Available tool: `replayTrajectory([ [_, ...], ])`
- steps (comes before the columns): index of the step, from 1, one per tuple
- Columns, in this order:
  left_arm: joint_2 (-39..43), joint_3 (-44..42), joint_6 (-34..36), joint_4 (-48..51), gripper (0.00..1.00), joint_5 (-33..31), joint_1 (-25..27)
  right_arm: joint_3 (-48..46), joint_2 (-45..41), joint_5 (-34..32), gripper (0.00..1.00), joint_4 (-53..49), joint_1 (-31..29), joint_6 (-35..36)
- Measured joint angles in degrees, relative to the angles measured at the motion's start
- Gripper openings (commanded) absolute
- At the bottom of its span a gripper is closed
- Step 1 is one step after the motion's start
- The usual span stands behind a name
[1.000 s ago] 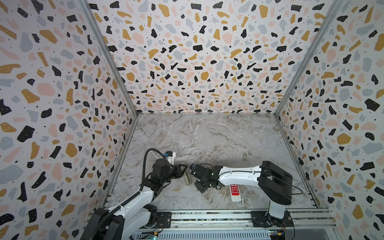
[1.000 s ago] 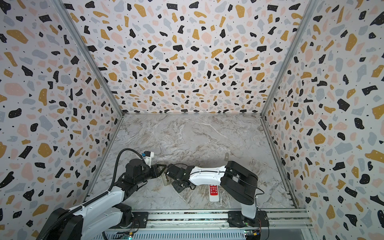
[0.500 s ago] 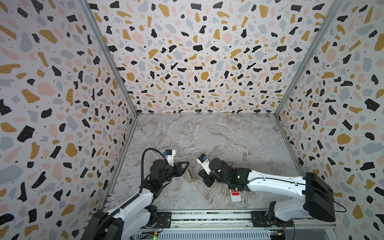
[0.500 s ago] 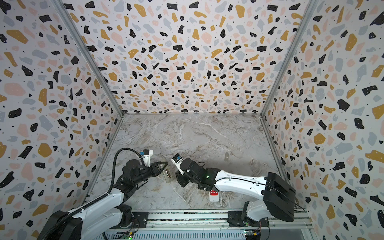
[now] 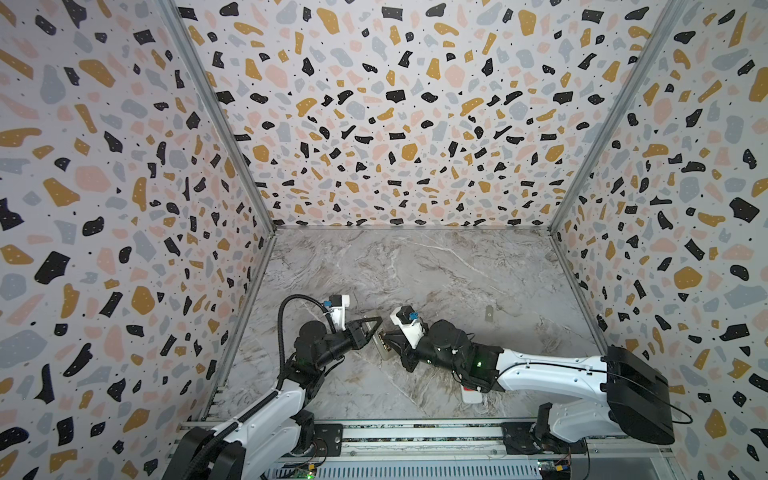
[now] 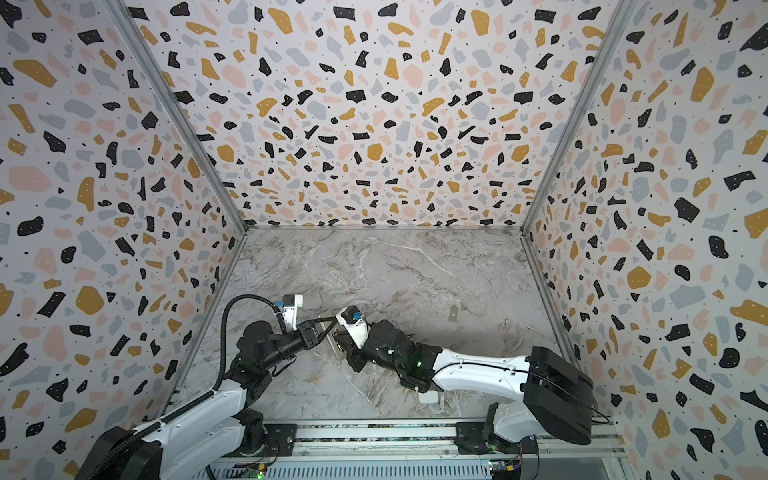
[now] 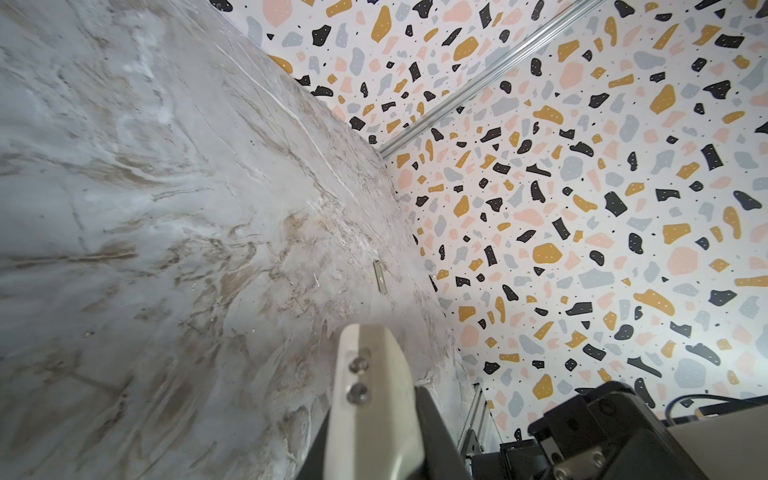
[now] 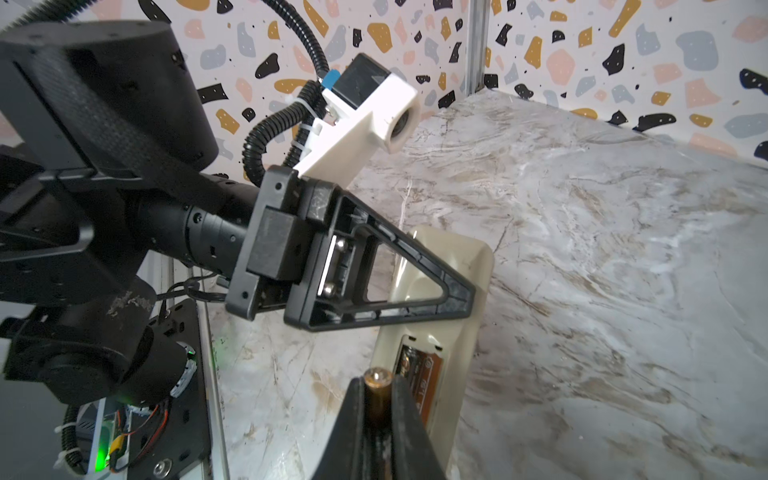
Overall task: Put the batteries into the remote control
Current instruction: 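Carry the battery to the beige remote's compartment held by the left gripper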
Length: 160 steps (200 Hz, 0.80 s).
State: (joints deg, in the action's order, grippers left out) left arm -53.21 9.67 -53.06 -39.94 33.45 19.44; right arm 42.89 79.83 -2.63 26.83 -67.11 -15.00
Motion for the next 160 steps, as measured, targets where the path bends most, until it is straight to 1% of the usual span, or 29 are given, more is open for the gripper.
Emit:
replayTrajectory([
  [63,0.92,0.00,-1.99,-1.86,0.00,1.18,0.24,-0.55,1.99,-1.97,0.00,6.21,-0.04,1.53],
  [160,1.75,0.00,-3.69,-3.93,0.00,2.23,1.25,-0.85,3.39,-4.74,0.00,8.35,-0.42,4.00],
])
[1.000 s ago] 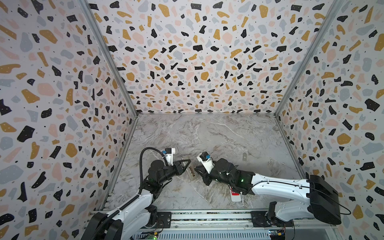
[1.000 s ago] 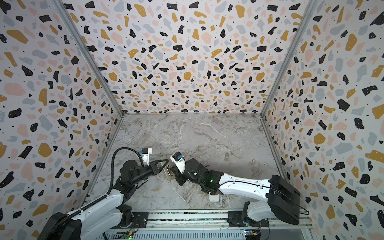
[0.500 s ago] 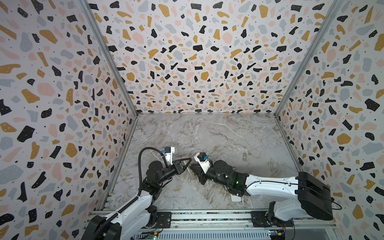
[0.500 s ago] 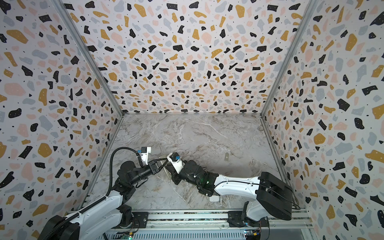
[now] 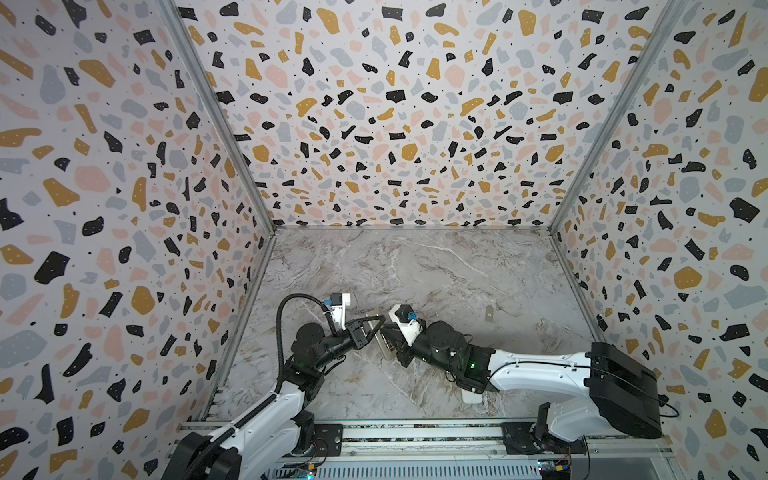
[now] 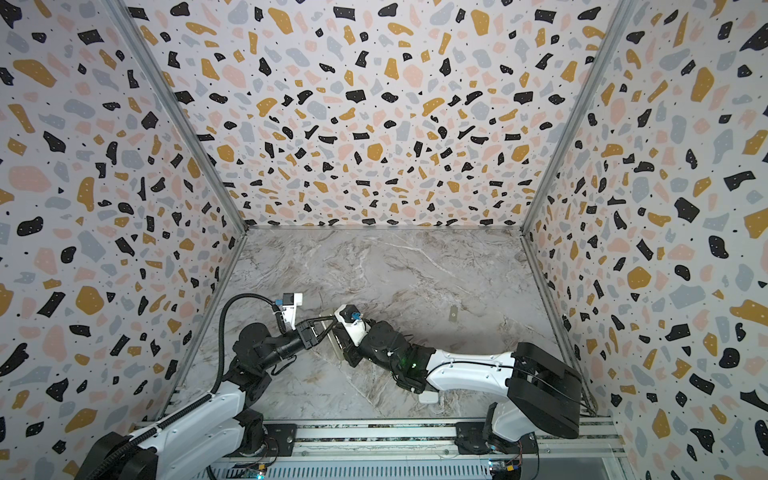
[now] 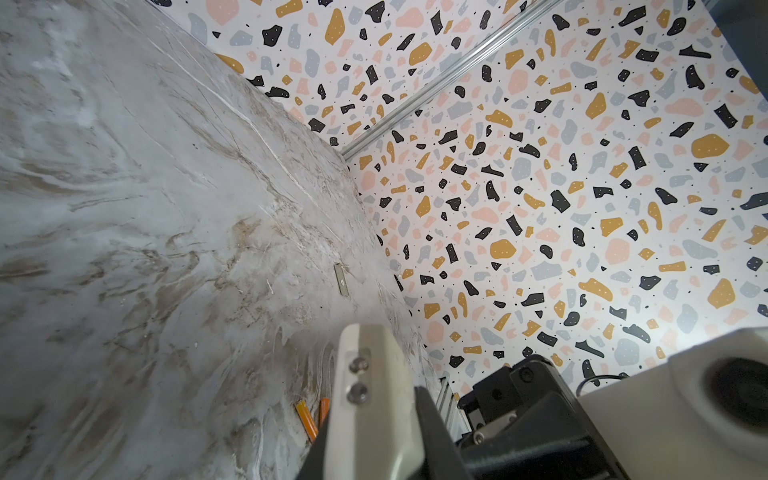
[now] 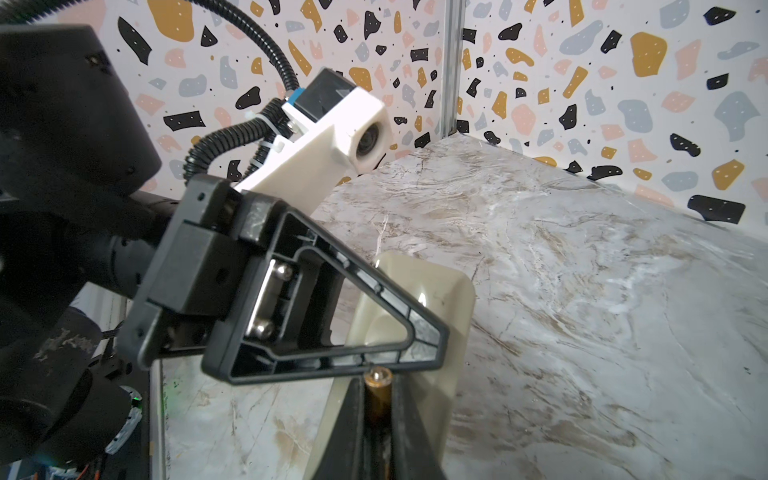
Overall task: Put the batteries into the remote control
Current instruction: 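Carry the battery to the beige remote's compartment held by the left gripper, then insert the battery into the compartment and open the right gripper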
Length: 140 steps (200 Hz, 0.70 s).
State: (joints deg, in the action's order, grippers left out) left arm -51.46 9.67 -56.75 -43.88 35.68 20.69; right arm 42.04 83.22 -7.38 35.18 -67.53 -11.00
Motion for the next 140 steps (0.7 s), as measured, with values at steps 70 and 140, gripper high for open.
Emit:
replayTrajectory([
  [70,0.37,-0.07,-1.22,-0.55,0.00,-0.15,0.00,-0.37,0.00,-1.20,0.00,0.94,-0.26,0.48],
  [140,1.09,-0.96,-2.01,-1.53,0.00,-0.31,0.00,-0.68,0.48,-2.80,0.00,1.73,-1.62,1.51],
])
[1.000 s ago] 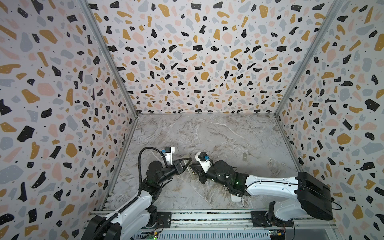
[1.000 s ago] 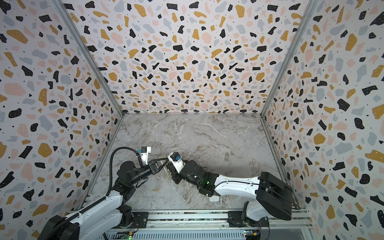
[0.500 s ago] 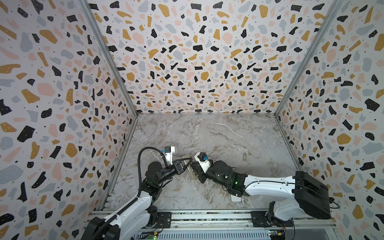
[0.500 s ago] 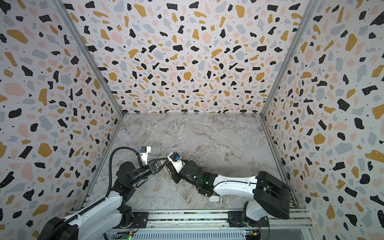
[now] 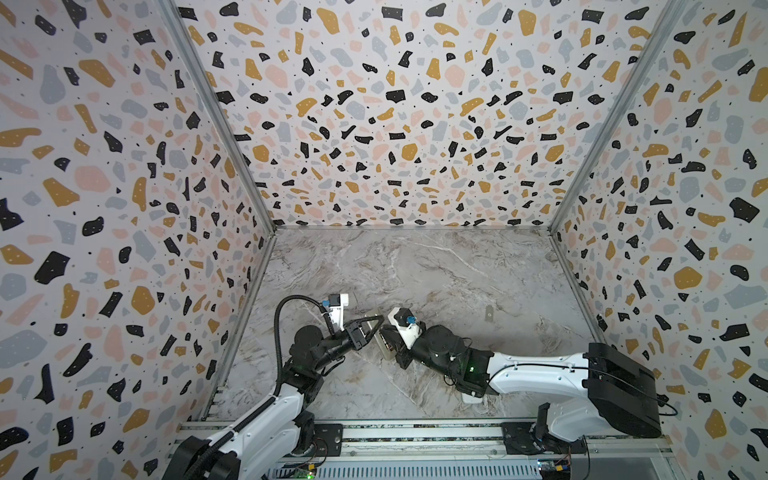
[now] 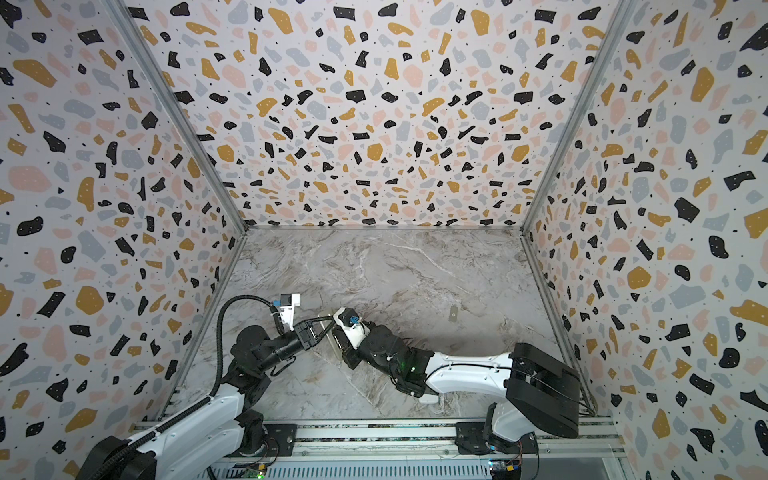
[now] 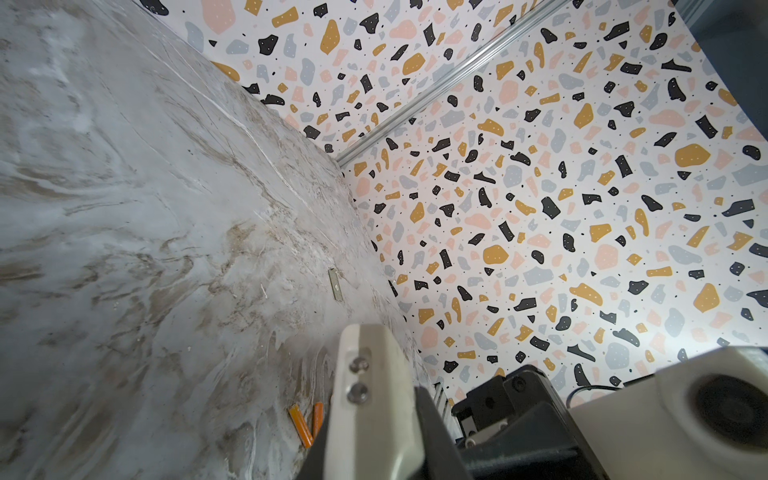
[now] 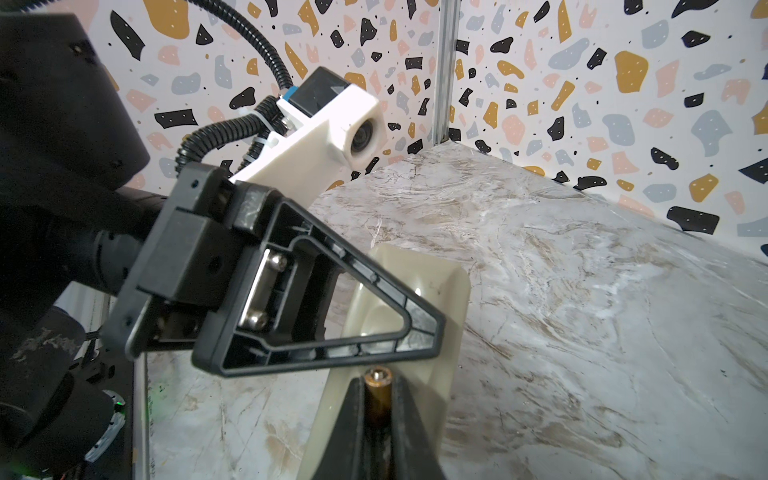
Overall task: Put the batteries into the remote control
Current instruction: 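Insert the battery into the compartment and open the right gripper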
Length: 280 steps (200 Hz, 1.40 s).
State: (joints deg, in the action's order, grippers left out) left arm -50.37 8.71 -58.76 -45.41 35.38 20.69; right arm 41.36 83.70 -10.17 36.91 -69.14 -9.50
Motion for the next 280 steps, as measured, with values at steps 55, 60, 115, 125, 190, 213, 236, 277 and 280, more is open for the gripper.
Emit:
replayTrajectory([
  [55,0.39,-0.22,0.00,0.02,0.00,-0.07,0.00,0.00,0.04,-1.18,0.05,0.02,-0.59,0.33],
  [60,0.48,-0.24,0.00,0.07,0.00,-0.09,0.00,0.00,0.04,-1.22,0.06,0.02,-0.61,0.35],
  [115,0.61,-0.33,0.00,0.02,0.00,-0.09,0.00,0.00,0.04,-1.44,0.15,0.04,-0.74,0.44],
  [125,0.63,-0.33,0.00,0.02,0.00,-0.09,0.00,0.00,0.04,-1.46,0.16,0.04,-0.79,0.50],
  [190,1.03,-0.33,-0.39,-0.09,0.00,-0.48,0.00,-0.83,-0.04,-1.57,0.24,0.85,-1.16,1.09],
  [213,1.09,-0.33,-0.42,-0.24,0.00,-0.42,0.02,-0.94,-0.09,-1.14,0.28,0.81,-1.29,1.11],
  [236,1.22,-0.33,-0.44,-0.85,0.00,-0.31,0.07,-1.01,-0.09,-1.01,0.32,0.70,-1.64,1.29],
  [277,1.46,-0.33,-0.39,-0.92,0.00,-0.24,0.07,-1.01,-1.25,-1.22,0.43,-0.61,-2.27,2.21],
  [280,1.49,-0.33,-0.39,-0.92,0.00,-0.22,0.09,-1.01,-1.42,-1.29,0.44,-0.83,-2.29,2.29],
])
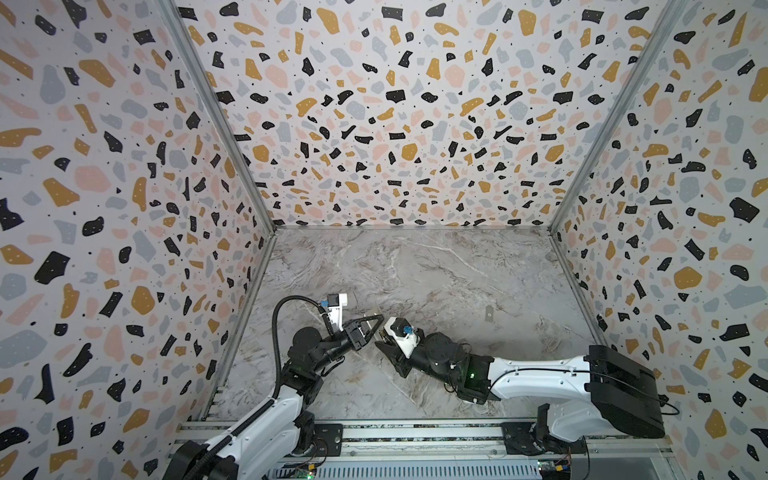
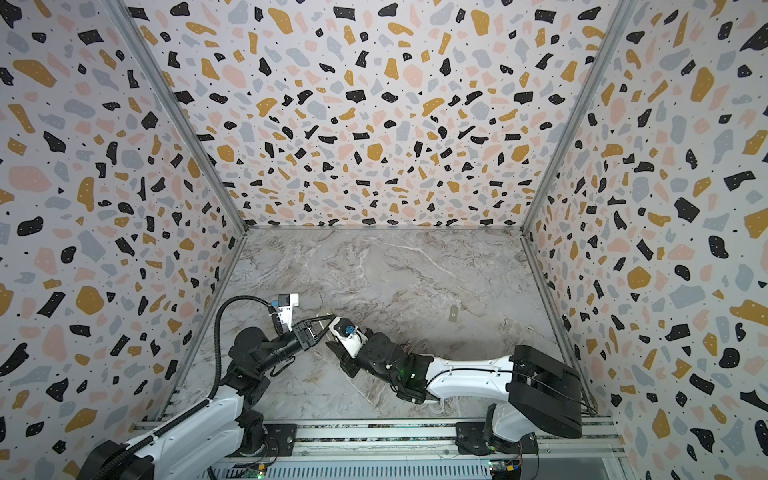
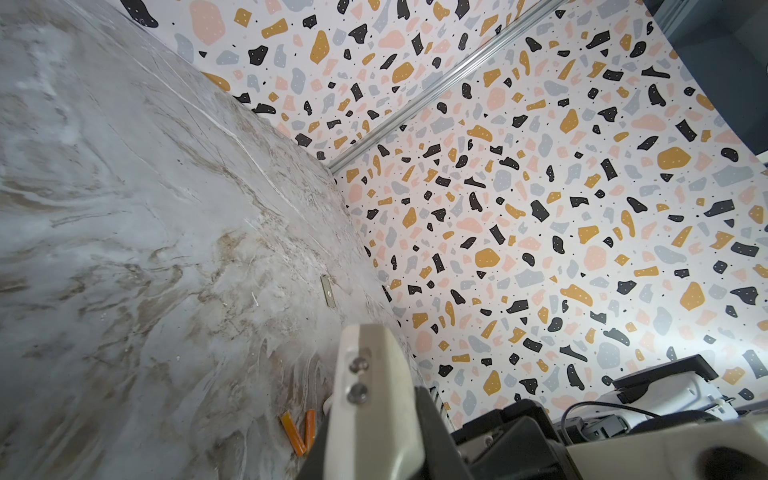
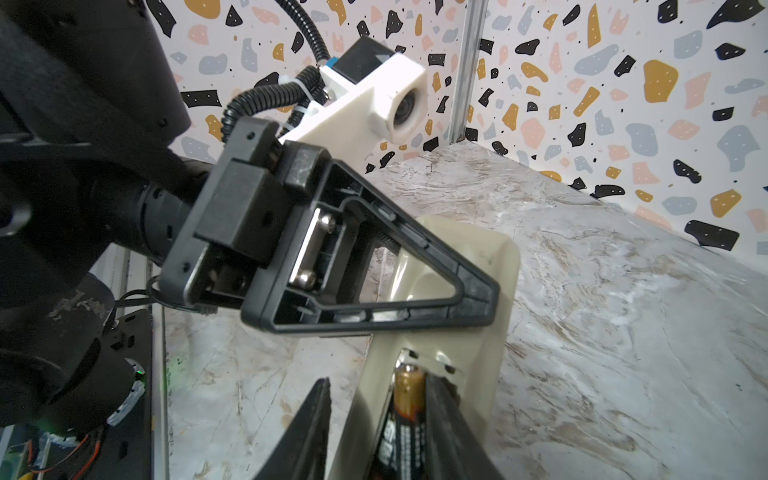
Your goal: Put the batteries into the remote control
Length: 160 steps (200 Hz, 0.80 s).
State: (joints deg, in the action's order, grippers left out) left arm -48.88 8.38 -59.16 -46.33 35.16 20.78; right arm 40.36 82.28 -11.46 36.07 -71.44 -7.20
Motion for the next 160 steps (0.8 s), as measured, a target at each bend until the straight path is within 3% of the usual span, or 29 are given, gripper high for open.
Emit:
replayTrajectory([
  [96,0.33,0.07,0.59,0.44,0.00,0.87,0.17,0.35,-3.76,-2.54,0.48,-6.40,-0.04,2.67],
  [160,0.22,2.64,2.99,5.03,0.00,3.28,0.52,7.26,-16.20,1.14,0.54,-26.34,-0.04,15.37],
])
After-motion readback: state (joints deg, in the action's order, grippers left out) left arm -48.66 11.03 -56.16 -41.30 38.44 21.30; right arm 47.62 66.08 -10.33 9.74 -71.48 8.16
